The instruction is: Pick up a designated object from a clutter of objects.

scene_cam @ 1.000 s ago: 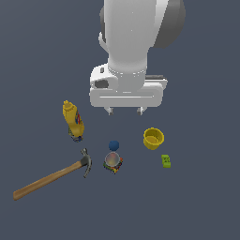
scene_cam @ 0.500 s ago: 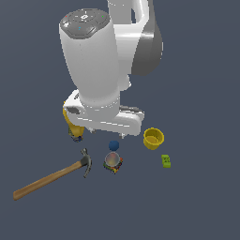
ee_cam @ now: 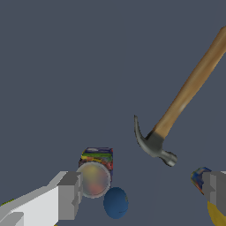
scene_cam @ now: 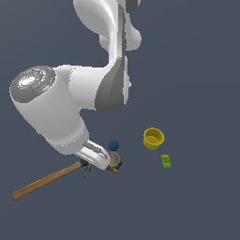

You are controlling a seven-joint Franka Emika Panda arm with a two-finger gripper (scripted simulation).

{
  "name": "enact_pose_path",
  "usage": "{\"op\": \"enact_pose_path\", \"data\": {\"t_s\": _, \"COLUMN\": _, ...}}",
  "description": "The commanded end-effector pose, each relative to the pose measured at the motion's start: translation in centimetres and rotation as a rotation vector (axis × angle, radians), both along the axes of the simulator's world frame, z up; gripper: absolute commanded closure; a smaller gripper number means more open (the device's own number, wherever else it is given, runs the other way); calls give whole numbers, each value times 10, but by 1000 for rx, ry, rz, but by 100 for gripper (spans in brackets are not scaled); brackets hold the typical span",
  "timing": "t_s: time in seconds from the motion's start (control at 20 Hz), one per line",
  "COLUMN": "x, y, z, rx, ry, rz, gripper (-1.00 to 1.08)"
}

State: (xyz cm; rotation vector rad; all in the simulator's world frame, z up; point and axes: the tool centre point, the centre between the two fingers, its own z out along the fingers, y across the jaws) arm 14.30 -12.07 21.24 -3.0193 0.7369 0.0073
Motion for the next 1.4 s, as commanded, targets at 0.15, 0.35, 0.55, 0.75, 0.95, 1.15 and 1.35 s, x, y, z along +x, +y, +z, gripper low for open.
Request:
{"op": "enact_pose_path", "data": {"t_s": 0.15, "x": 18, "y": -47, "z": -40, "rx": -5, "ry": 3, "rz": -140, "gripper": -92}}
{"op": "enact_pose_path", "data": {"t_s": 0.35, "x": 27, "y": -80, "z": -70, "rx": -11, "ry": 6, "rz": -237, "gripper": -92}}
{"op": "enact_pose_path", "data": {"t_s": 0.55, "x": 30, "y": -109, "z": -98, "rx": -18, "ry": 8, "rz": -319, "gripper": -92}}
{"op": "enact_pose_path", "data": {"t_s": 0.75, "x": 31, "y": -130, "z": -120, "rx": -25, "ry": 9, "rz": -379, "gripper": -92}}
{"op": "enact_pose_path", "data": {"t_s": 0.95, "x": 31, "y": -144, "z": -136, "rx": -29, "ry": 10, "rz": -420, "gripper": -92}}
{"op": "enact_pose_path", "data": {"t_s": 1.15, "x": 30, "y": -152, "z": -145, "rx": -32, "ry": 11, "rz": -443, "gripper": -92}}
{"op": "enact_pose_path", "data": {"t_s": 1.35, "x": 30, "y": -153, "z": -146, "rx": -32, "ry": 12, "rz": -445, "gripper": -92}}
